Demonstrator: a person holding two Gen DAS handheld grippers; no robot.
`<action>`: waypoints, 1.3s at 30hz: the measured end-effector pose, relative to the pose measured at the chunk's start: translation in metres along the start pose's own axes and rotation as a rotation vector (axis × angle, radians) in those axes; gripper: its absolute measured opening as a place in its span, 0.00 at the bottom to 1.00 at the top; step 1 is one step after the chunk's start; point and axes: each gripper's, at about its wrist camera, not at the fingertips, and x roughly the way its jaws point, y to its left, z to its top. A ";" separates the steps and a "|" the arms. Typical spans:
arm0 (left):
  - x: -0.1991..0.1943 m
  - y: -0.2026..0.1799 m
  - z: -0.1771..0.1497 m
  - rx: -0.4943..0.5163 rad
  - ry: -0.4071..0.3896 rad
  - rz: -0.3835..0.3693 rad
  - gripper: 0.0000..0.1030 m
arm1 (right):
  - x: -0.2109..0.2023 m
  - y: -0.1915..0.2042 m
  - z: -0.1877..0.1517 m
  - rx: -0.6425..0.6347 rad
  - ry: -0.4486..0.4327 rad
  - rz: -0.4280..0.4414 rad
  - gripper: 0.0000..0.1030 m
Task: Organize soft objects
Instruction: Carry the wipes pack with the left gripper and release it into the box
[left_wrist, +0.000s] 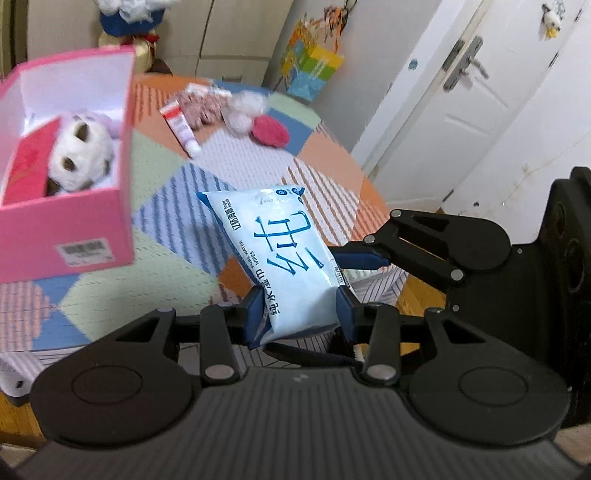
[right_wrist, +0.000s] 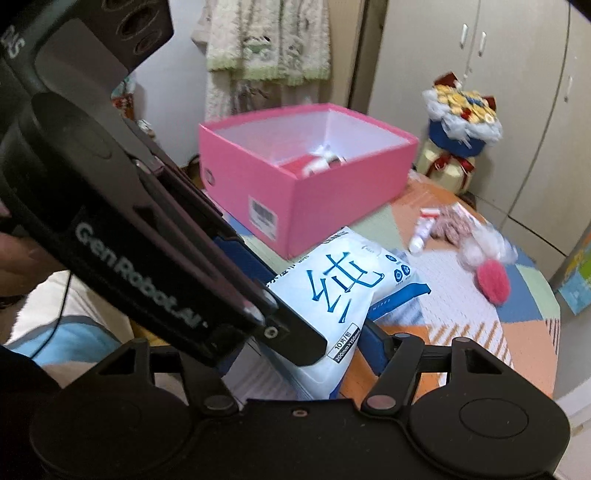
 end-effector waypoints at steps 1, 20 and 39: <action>-0.008 0.001 -0.001 0.004 -0.018 0.004 0.39 | -0.003 0.003 0.004 -0.010 -0.013 0.003 0.68; -0.090 0.049 0.029 0.054 -0.248 0.145 0.39 | 0.005 0.033 0.093 -0.110 -0.201 -0.001 0.68; -0.072 0.152 0.087 -0.100 -0.304 0.206 0.39 | 0.102 -0.006 0.171 -0.055 -0.214 0.141 0.69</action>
